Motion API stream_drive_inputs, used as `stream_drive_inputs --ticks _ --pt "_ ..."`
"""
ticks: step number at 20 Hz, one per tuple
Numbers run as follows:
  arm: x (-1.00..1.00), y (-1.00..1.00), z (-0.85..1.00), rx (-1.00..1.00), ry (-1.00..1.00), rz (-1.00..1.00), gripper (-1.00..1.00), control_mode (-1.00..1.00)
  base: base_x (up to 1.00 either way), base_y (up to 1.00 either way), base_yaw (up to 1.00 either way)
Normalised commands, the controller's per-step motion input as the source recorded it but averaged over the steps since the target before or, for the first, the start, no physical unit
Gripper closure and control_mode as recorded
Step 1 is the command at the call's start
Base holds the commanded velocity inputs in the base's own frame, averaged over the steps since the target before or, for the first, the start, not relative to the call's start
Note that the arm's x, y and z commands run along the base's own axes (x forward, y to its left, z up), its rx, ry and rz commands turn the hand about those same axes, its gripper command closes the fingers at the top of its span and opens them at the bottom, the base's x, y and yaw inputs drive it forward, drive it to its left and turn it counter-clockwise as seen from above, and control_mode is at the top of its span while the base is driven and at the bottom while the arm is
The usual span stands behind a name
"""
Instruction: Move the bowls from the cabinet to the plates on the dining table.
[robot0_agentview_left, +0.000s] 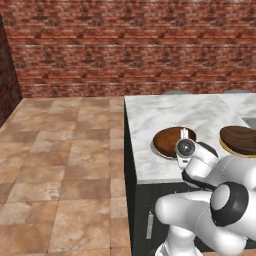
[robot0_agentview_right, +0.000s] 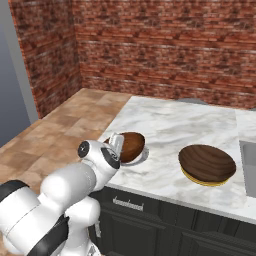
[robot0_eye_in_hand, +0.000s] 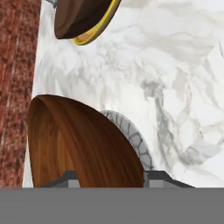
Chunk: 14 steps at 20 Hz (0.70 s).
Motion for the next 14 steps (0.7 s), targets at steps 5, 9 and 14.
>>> stream_drive_inputs --ticks 5,9,14 --pt "0.1 0.0 -0.54 0.0 0.0 0.07 1.0 -1.0 0.0 0.0 0.0" --pt "0.04 0.0 -0.33 0.0 0.0 0.06 -1.0 -1.0 0.0 0.0 0.0" --pt "-0.07 -0.04 0.01 0.0 -0.01 0.04 -1.0 -1.0 0.0 0.0 0.0"
